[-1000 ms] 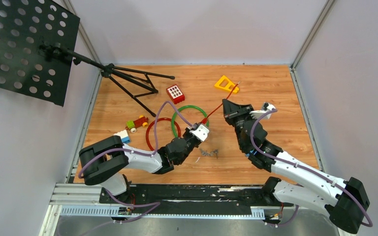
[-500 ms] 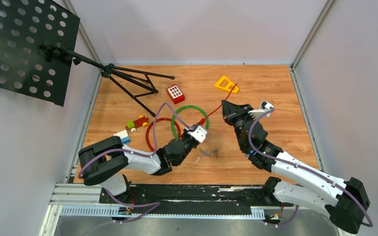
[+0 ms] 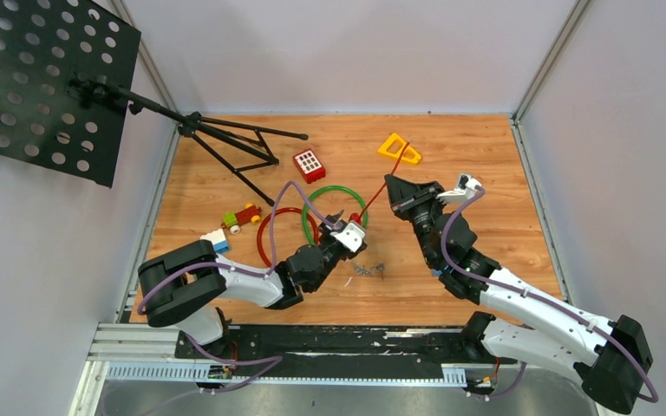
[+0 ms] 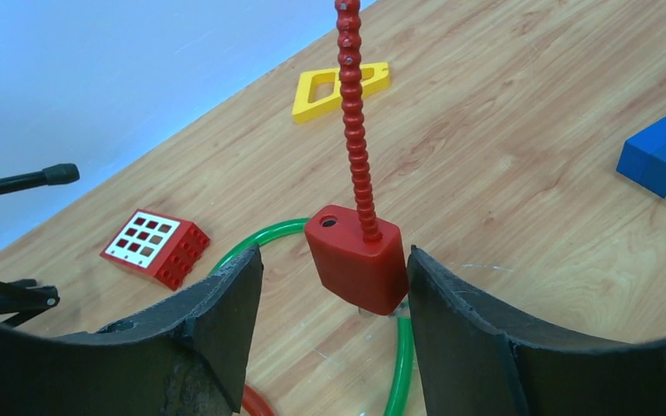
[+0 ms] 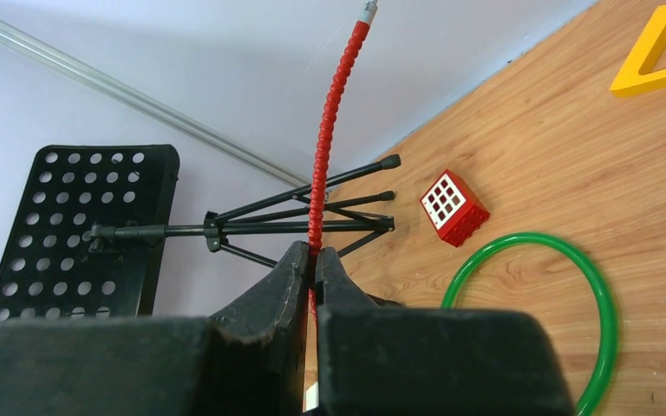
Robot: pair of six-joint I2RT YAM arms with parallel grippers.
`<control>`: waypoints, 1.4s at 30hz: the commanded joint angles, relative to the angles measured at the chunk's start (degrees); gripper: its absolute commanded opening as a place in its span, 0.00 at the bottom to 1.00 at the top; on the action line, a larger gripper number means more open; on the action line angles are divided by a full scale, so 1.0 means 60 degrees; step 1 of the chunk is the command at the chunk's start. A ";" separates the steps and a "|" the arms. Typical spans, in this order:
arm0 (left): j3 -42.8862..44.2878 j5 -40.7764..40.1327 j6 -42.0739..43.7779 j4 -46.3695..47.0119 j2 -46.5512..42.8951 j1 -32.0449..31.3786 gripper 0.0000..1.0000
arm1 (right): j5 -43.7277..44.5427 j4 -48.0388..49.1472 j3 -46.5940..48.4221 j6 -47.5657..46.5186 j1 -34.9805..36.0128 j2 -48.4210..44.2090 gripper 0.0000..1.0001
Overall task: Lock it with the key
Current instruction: Lock the lock.
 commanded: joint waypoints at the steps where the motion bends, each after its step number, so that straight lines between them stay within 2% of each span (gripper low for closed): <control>1: -0.0014 -0.0306 0.0104 0.0517 -0.0149 -0.0036 0.66 | -0.0401 0.0646 0.0461 0.0216 0.0045 -0.0022 0.00; 8: -0.0015 -0.0550 0.0087 0.0593 -0.0124 -0.0038 0.58 | -0.0736 0.0576 0.0468 0.0273 0.0045 -0.0120 0.00; 12: -0.0016 -0.0588 0.0080 0.0596 -0.0113 -0.0036 0.48 | -0.1022 0.0594 0.0468 0.0275 0.0044 -0.0153 0.00; 17: 0.0015 -0.0856 0.0042 0.0593 -0.0106 -0.0031 0.43 | -0.1510 0.0690 0.0394 0.0160 0.0045 -0.0236 0.00; 18: 0.0003 -0.0886 0.0038 0.0624 -0.0111 -0.0031 0.37 | -0.1593 0.0780 0.0362 0.0055 0.0045 -0.0256 0.00; 21: -0.0056 -0.0903 0.0055 0.0686 -0.0163 -0.0041 0.10 | -0.1634 0.0842 0.0336 -0.0308 0.0045 -0.0337 0.00; 23: -0.0070 -0.0862 0.0066 0.0695 -0.0176 -0.0031 0.00 | -0.1517 0.0711 0.0324 -0.0509 0.0045 -0.0398 0.00; 24: -0.0090 -0.0760 0.0065 0.0699 -0.0204 -0.0023 0.00 | -0.1418 0.0657 0.0315 -0.0594 0.0038 -0.0423 0.01; 28: -0.0240 0.0129 -0.0081 0.0737 -0.0360 0.0190 0.00 | -0.0954 0.0420 0.0320 -0.1319 0.0043 -0.0520 0.12; 34: -0.0627 0.2580 -0.0691 0.0638 -0.1026 0.1009 0.00 | -0.0763 0.1051 0.0029 -0.3450 0.0031 -0.0736 0.38; 37: -0.0809 0.3521 -0.0458 0.0871 -0.1229 0.1166 0.00 | -0.1065 0.1557 -0.0171 -0.4635 -0.0019 -0.0923 0.46; 39: -0.0940 0.3588 -0.0344 0.1314 -0.1138 0.1189 0.00 | -0.1296 0.1556 -0.0152 -0.5034 -0.0101 -0.0967 0.55; 42: -0.1004 0.4747 -0.0274 0.1839 -0.0749 0.1417 0.00 | -0.2160 0.1351 0.0020 -0.5890 -0.0296 -0.0957 0.58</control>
